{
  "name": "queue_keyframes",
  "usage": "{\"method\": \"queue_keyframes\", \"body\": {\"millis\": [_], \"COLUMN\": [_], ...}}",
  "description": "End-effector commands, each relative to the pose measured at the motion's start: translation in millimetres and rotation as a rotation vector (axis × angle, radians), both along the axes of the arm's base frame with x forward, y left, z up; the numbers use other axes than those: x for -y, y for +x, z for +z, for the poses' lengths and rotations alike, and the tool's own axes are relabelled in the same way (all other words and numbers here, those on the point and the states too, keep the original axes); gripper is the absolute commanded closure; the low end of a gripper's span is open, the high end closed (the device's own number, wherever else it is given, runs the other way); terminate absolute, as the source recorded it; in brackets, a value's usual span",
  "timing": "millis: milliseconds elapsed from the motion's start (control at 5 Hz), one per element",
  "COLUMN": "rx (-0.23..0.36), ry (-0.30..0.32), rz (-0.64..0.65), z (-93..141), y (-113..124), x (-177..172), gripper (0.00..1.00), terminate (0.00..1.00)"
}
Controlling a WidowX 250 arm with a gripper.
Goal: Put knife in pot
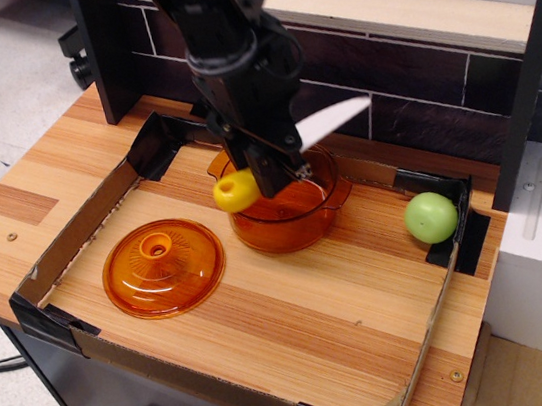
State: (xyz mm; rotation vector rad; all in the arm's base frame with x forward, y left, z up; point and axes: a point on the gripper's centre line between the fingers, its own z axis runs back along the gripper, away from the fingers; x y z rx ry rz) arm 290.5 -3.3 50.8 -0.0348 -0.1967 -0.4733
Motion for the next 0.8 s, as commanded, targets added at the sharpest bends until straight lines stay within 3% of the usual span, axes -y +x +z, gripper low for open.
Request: {"method": "queue_keyframes", "body": {"millis": [0,400,600], "rx": [0.036,0.039,0.047], "ry": [-0.007,-0.060,-0.093], "rz": [0.077,0.073,0.049], "z": [14.6,41.3,63.3], "y": [14.2,-4.0,-26.0], "x": [-9.0,-8.6,-15.2], "gripper": [0.00,0.00,0.00], "terminate": [0.00,0.00,0.00]}}
